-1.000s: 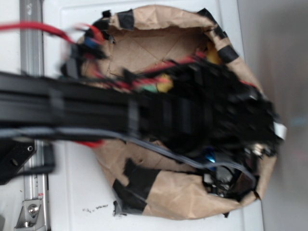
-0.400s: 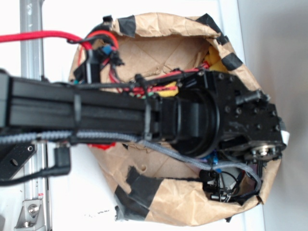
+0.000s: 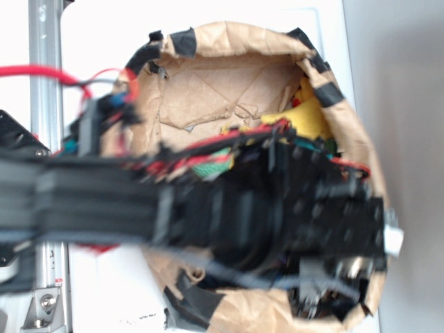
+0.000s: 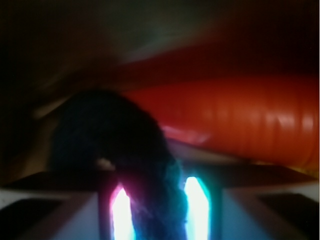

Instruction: Grab the blue rope.

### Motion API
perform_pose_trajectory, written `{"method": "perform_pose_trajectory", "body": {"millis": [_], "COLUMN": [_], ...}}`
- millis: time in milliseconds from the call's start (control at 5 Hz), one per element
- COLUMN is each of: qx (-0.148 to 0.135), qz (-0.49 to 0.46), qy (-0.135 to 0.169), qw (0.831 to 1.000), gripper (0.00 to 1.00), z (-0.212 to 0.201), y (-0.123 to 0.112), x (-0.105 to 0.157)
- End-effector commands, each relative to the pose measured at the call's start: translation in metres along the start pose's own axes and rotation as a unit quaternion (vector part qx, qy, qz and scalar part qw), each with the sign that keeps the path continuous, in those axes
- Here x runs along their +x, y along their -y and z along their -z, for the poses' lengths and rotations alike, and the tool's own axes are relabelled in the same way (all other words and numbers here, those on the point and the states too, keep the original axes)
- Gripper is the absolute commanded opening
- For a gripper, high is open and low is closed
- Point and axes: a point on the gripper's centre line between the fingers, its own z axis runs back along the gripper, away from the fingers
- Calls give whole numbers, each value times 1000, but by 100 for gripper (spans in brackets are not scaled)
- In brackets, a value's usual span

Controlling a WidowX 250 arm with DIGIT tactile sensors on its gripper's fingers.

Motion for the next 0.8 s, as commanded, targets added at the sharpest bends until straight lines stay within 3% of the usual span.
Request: {"method": "perform_pose_trajectory", "body": {"millis": [0,200,400,600], "qx": [63,77,66,69], "qz": [-57,-133,-207,-194], "qy": [91,49,4,-1], "qw": [992,987,976,978], "gripper": [0,0,0,0], "z": [-101,-129,-150,-149], "y": [-13,-34,-57,-45], "x": [-22,-36,-70,-65]}}
